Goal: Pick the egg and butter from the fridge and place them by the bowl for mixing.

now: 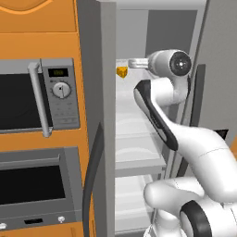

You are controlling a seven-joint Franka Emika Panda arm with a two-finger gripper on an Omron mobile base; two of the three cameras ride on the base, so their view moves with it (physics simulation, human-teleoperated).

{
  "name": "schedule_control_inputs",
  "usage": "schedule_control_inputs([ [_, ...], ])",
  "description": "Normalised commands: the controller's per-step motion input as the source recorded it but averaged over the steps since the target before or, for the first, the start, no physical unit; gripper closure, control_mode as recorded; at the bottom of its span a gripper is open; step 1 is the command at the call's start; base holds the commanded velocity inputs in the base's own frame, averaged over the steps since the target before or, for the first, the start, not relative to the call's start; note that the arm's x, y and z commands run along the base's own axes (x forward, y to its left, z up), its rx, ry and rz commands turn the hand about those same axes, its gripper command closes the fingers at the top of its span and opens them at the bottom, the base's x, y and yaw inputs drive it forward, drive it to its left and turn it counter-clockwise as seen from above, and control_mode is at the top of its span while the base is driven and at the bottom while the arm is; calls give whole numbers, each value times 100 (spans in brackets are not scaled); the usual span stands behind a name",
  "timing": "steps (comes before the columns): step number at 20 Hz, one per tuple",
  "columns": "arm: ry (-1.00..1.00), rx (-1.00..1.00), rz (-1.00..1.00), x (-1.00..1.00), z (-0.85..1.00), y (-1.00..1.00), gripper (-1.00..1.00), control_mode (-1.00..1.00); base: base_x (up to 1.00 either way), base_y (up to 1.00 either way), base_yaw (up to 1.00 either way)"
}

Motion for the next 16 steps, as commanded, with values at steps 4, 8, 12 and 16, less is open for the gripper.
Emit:
schedule_control_inputs([
  [4, 34, 1, 0, -100, 0, 0, 100, -100, 0, 0, 0],
  [8, 47, 0, 0, -100, -55, 0, 100, -100, 0, 0, 0],
  [12, 39, 0, 0, -100, -81, -4, 100, -100, 0, 0, 0],
  [16, 12, 1, 0, -97, -61, -44, 100, -100, 0, 0, 0],
])
